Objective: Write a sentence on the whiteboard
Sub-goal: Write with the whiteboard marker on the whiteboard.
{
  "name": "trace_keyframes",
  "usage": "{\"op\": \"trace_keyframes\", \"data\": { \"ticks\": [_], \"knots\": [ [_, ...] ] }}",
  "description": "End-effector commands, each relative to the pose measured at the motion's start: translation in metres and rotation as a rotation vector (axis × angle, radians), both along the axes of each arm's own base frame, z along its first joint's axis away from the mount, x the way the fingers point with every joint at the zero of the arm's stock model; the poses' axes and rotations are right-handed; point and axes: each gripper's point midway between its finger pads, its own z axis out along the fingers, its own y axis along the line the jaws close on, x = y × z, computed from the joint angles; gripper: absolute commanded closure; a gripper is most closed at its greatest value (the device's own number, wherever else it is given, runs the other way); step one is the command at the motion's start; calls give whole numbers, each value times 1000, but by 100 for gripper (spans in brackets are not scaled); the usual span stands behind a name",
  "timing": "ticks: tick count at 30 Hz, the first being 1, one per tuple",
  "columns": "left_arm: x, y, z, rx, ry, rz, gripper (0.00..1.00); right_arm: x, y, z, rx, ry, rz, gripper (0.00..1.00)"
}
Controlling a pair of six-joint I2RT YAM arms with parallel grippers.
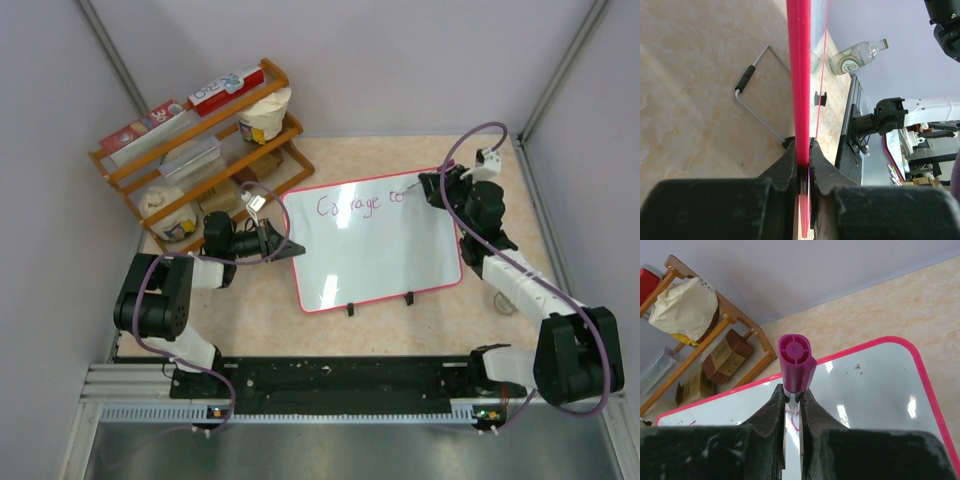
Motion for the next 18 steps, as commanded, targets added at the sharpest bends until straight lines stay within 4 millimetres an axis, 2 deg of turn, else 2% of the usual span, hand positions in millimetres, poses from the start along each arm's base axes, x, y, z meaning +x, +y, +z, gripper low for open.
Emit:
{"op": "trace_keyframes", "data": {
  "ticks": [1,5,10,13,18],
  "knots": [
    [20,2,2,35,-118,54,100,2,1,5,8,-12,17,100],
    [20,3,2,35,-117,58,100,-2,-2,10,12,-25,6,100],
    [21,3,3,36,-120,57,100,-14,-4,34,14,-86,8,100],
    [20,3,3,36,-121,59,100,-24,-3,42,0,-109,26,100],
    [19,3,3,36,-120,57,100,-37,-6,45,-23,-127,34,100]
  ]
}}
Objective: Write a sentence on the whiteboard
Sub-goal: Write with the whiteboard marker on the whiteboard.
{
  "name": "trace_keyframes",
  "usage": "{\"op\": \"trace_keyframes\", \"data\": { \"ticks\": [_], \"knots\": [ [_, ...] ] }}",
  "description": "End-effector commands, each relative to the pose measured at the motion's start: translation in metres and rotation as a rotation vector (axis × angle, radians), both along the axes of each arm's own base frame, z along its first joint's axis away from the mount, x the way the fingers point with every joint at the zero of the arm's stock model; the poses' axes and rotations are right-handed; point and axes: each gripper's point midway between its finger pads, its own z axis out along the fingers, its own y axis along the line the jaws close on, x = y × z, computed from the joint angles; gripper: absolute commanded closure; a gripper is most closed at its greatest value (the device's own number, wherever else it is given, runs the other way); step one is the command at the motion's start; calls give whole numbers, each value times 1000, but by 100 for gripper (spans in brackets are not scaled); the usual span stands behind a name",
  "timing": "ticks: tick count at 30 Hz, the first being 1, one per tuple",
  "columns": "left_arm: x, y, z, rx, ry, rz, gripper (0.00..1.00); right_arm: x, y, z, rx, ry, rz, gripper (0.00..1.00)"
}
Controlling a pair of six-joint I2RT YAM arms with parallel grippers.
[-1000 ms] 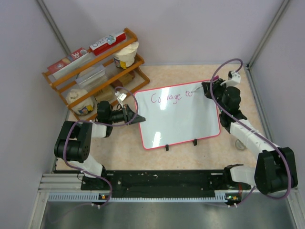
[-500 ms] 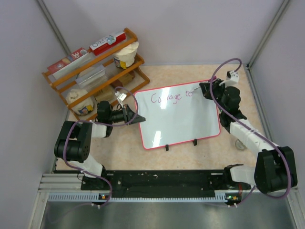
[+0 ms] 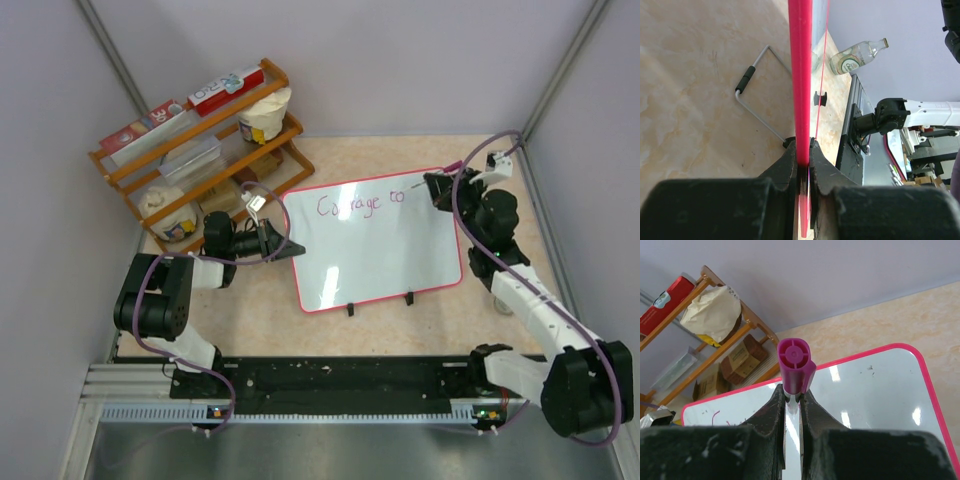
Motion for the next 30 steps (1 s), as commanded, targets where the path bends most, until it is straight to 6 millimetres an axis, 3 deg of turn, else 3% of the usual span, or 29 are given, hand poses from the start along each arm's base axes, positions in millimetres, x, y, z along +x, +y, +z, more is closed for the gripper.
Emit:
{"op": "trace_keyframes", "data": {
  "ticks": [1,7,17,30],
  "knots": [
    [19,3,2,35,-108,59,100,-16,-6,13,-31,-55,5,100],
    [18,3,1,35,-105,59,100,-30,-3,8,-56,-56,25,100],
    [19,3,2,34,-108,59,100,-52,24,-2,-96,-69,108,100],
    [18,3,1,34,-105,58,100,-75,74,-5,-105,-142,242,100]
  ]
}}
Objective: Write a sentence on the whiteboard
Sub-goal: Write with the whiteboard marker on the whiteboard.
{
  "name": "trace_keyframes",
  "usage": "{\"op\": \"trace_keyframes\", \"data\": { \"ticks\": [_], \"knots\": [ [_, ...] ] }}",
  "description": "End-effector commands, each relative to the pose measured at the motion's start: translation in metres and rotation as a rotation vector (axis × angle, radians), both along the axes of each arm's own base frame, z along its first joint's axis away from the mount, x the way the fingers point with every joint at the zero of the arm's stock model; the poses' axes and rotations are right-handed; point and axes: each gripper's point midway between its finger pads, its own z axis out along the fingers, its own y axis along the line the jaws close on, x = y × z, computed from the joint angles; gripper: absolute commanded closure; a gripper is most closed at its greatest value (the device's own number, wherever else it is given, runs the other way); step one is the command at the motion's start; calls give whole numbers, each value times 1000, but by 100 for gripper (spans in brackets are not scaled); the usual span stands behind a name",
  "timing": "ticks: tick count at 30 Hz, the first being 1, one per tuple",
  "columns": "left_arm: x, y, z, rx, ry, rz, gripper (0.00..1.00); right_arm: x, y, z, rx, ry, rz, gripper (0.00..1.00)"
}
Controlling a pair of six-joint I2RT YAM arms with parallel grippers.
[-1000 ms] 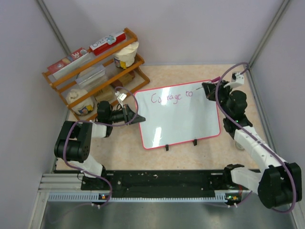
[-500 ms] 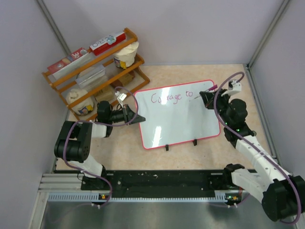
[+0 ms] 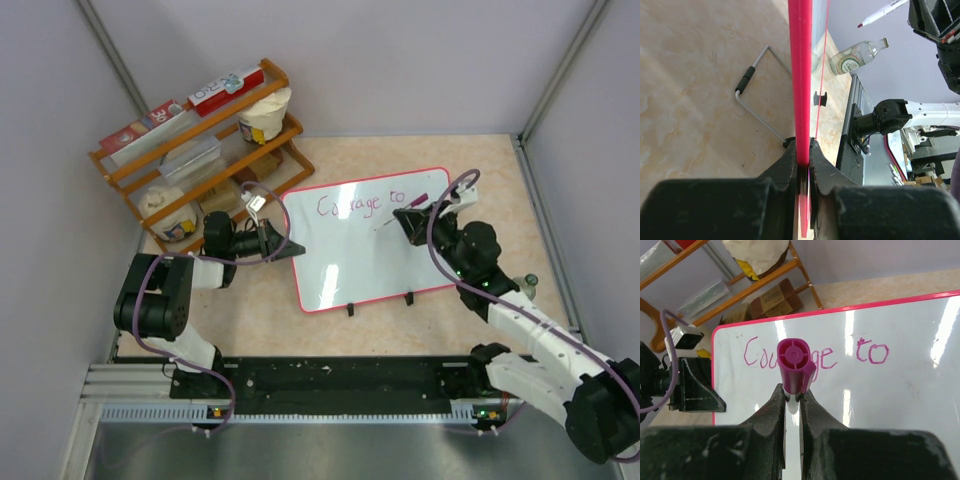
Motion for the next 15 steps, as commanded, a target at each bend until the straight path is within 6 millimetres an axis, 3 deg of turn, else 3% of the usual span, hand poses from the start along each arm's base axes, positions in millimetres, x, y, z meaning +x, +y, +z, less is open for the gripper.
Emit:
{"op": "trace_keyframes", "data": {
  "ticks": [1,15],
  "knots": [
    [18,3,1,34,-103,59,100,-7,17,26,18,-109,30,100],
    [18,3,1,34,-106,59,100,-17,67,28,6,-128,100,100]
  ]
}}
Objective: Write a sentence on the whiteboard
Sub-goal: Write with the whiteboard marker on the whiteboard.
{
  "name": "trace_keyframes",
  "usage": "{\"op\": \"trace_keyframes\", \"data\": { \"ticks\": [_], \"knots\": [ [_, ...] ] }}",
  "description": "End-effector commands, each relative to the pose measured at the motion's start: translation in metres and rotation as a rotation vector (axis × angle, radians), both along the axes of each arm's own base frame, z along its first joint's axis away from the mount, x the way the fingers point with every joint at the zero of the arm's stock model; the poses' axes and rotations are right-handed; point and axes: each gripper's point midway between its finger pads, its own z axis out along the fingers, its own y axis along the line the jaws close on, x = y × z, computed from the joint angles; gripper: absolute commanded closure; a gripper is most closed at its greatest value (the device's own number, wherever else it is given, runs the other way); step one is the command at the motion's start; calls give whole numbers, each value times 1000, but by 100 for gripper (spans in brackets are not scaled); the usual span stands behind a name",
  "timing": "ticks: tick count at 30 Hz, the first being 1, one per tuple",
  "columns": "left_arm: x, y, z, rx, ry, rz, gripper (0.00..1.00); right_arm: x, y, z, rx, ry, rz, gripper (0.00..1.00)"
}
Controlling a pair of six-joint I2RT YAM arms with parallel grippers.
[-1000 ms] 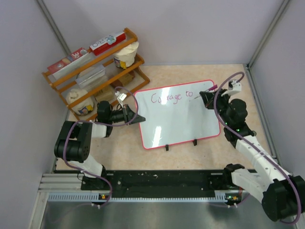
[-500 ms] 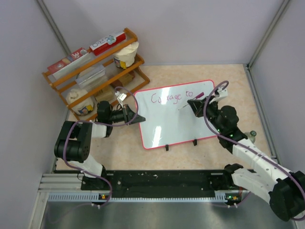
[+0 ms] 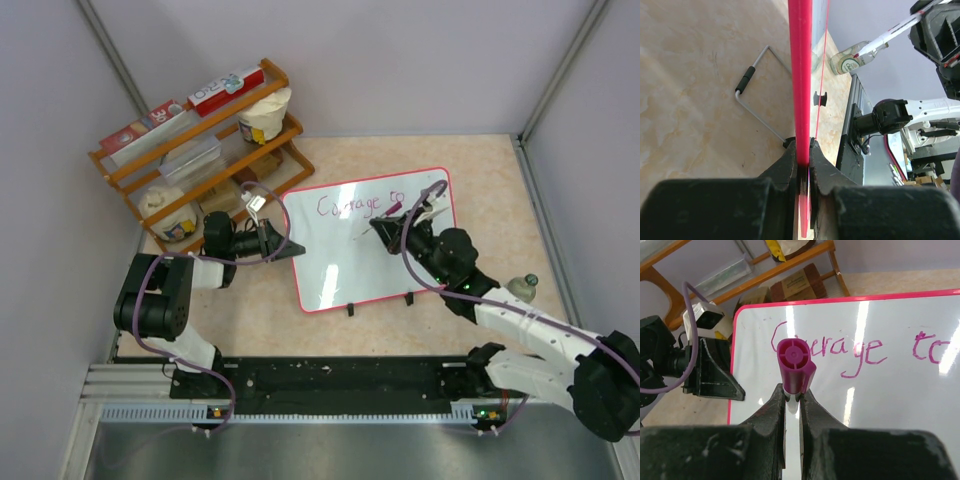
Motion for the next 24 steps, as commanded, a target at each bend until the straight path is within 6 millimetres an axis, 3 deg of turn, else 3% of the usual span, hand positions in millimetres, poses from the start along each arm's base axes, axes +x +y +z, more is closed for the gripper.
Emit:
{"op": "trace_keyframes", "data": {
  "ticks": [1,15,24],
  "knots": [
    [18,3,1,33,-102,58,100,5,19,29,32,-78,-3,100],
    [18,2,1,31,-102,55,100,5,73,31,45,-79,36,100],
    [17,2,3,23,-103,52,100,16,83,23,31,-54,0,100]
  ]
}}
